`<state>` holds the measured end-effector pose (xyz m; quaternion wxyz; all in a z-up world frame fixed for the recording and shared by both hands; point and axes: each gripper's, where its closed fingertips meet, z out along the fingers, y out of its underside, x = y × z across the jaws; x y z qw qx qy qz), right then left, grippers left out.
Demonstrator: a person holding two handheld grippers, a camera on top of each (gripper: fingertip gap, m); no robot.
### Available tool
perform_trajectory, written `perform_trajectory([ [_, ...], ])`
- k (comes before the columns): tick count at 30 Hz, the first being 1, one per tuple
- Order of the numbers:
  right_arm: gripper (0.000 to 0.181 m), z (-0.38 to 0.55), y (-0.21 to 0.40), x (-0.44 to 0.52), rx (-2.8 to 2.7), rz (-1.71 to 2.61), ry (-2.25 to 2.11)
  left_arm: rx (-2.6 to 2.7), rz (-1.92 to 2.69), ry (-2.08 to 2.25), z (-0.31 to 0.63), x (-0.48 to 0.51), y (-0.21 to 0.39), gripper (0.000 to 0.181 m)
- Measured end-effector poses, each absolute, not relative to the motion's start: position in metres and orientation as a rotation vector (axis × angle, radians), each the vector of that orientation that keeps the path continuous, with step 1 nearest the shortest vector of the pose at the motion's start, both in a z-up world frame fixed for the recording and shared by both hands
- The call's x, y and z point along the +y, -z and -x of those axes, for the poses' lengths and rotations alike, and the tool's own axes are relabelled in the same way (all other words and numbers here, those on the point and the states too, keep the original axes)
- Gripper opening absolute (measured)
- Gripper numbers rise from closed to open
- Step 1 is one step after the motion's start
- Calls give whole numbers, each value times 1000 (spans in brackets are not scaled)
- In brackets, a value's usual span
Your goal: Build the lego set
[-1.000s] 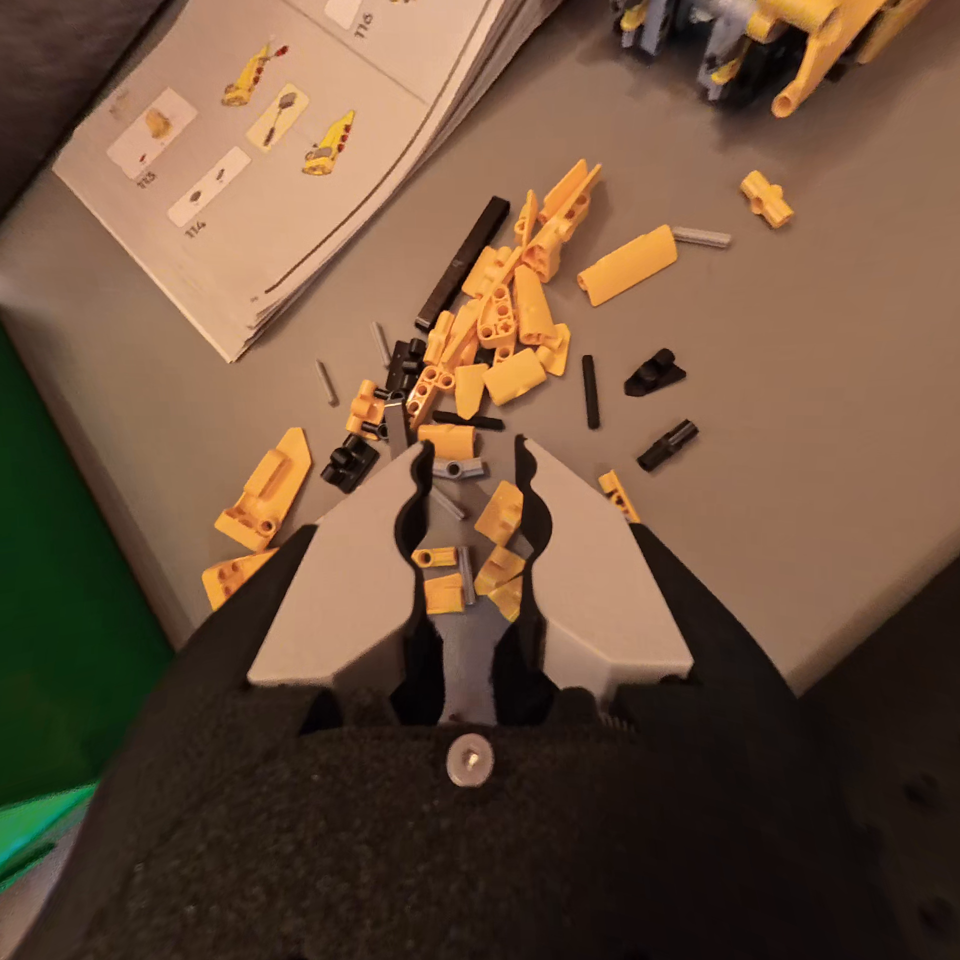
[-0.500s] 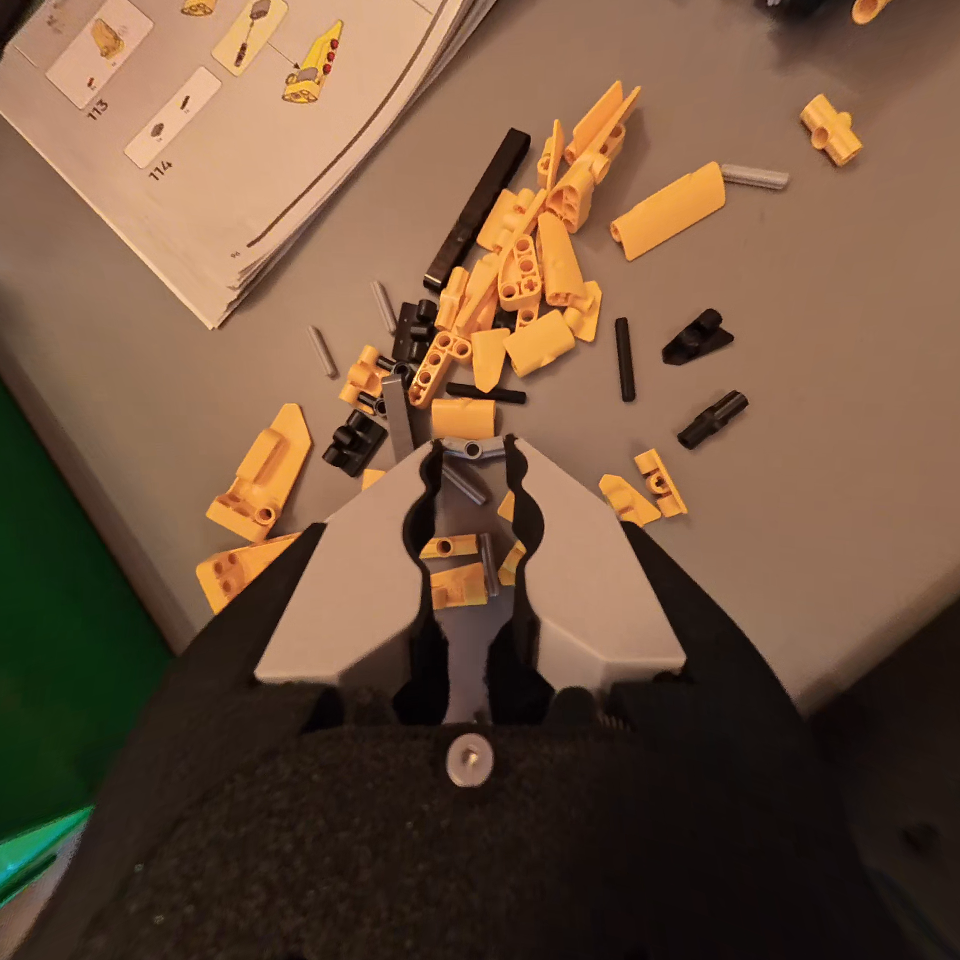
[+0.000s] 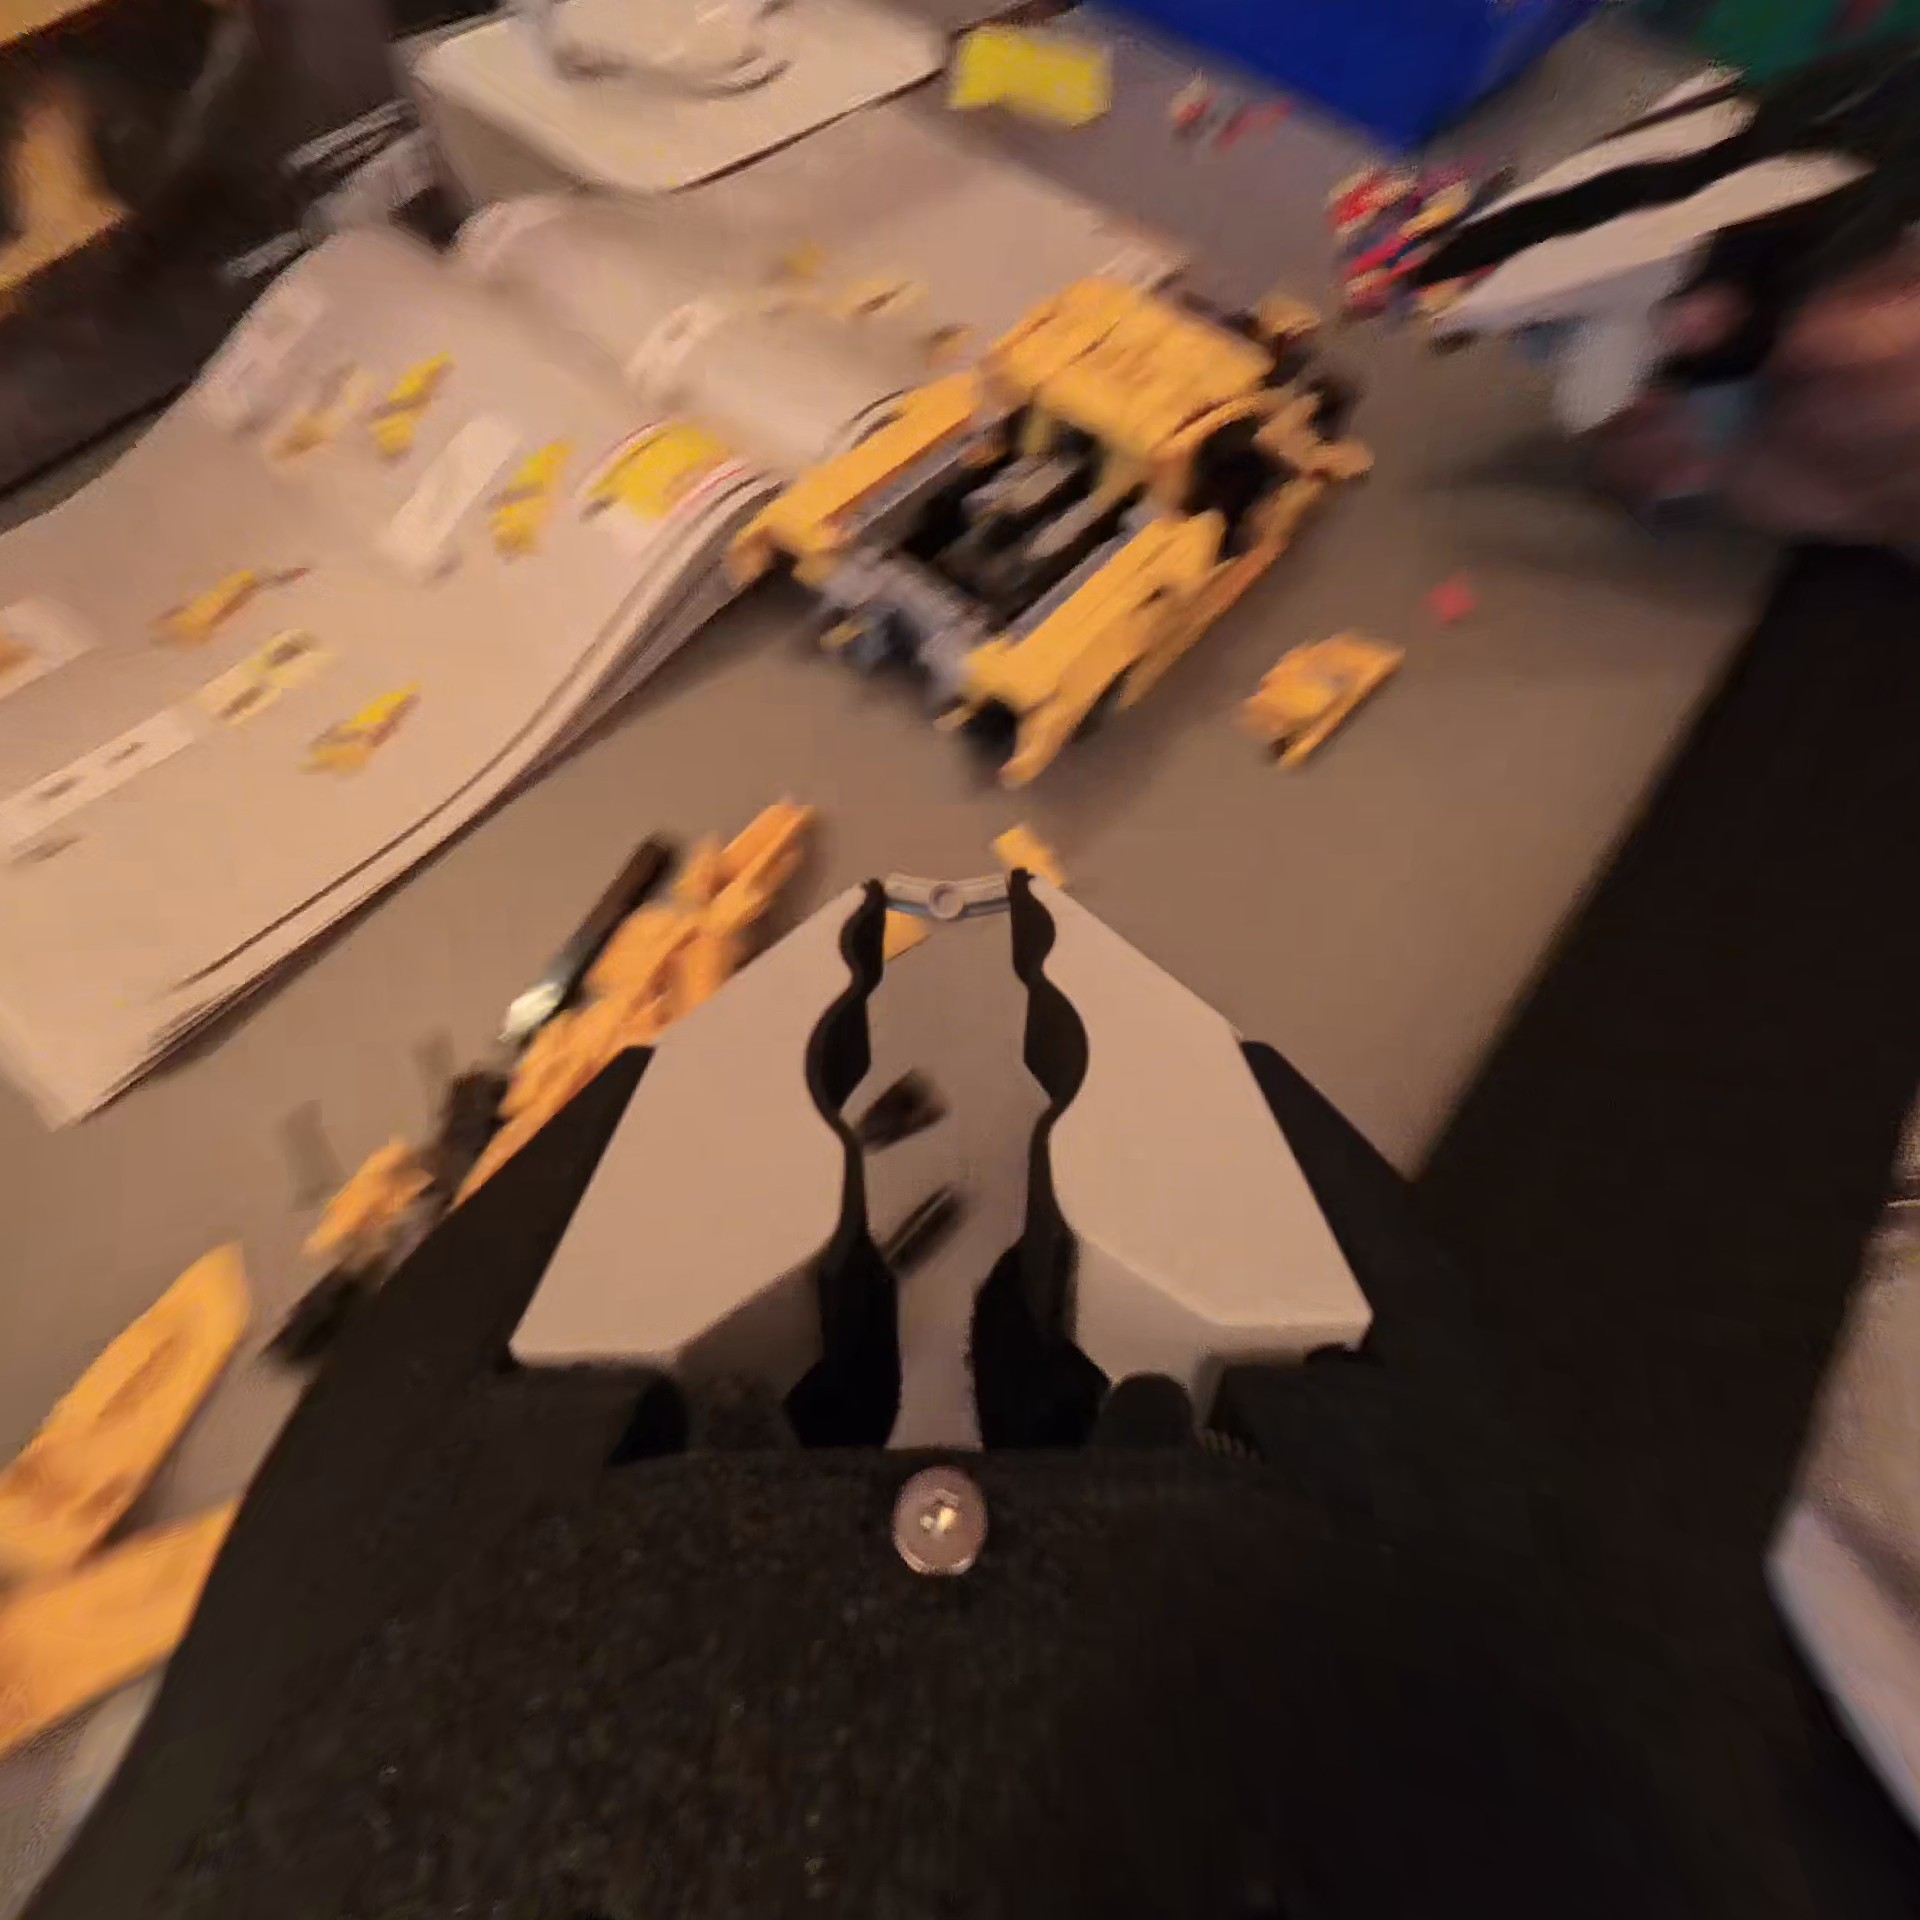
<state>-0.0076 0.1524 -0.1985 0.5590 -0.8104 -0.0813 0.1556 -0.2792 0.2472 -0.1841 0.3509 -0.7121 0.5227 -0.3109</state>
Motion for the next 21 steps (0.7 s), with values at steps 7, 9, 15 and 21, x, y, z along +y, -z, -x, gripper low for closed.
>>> perform_trajectory([
  [7,29,-2,196,154,-193,1908,-227,1573,1783,1033,164,142,200,24],
  [9,29,-3,196,154,-179,1908,-251,1648,1788,1018,146,123,213,24],
  [15,28,-4,189,151,-150,1878,-305,1819,1760,822,126,104,243,24],
  [21,27,-7,189,149,-126,1875,-344,1845,1775,795,119,102,252,24],
])
